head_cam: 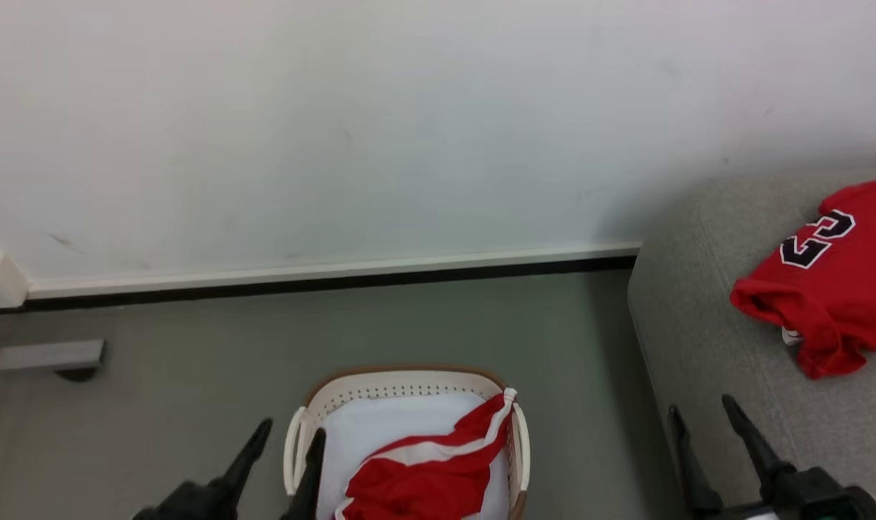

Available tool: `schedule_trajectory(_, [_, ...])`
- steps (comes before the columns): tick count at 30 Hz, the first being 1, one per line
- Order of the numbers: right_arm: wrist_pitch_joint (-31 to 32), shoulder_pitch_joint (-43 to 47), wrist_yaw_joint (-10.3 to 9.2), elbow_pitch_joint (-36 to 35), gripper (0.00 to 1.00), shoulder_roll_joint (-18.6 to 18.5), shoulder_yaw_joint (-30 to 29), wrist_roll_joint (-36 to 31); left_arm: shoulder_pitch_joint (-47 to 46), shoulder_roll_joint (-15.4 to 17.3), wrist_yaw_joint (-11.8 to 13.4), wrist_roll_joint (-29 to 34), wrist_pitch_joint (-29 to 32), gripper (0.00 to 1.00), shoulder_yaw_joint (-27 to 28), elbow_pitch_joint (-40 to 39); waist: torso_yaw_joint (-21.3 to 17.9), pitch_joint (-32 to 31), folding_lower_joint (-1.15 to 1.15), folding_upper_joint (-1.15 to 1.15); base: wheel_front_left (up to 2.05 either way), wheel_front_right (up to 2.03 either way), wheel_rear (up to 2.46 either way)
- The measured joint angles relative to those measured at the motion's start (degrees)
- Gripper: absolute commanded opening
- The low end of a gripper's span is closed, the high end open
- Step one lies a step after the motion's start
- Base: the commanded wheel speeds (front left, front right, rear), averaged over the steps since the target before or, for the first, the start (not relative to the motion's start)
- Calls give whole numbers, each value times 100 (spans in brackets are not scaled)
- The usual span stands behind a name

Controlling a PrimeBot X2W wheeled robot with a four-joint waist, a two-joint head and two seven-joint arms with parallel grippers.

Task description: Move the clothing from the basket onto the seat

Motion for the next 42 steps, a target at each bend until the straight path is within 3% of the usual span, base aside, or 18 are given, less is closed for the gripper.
schedule_trajectory(10, [0,-771,0,-977,100,-7,-144,-208,-2195,760,-14,-194,48,100,-1599,1450,-325,1418,2,0,0,0,0])
schedule_trajectory(19, [0,-1177,0,-1976,100,-10,-258,-302,-3935,1144,-14,-553,467,100,-3184,2872,-632,2921,3,0,0,0,0])
schedule_trajectory(29, [0,-1245,0,-2441,100,-9,-225,-430,-5127,1170,-14,-871,655,100,-4559,4033,-744,4114,2,0,0,0,0])
schedule_trajectory(42, [0,-1162,0,-2637,100,-9,-225,-497,-5901,1263,-14,-1592,601,100,-5853,4610,-667,4586,1,0,0,0,0])
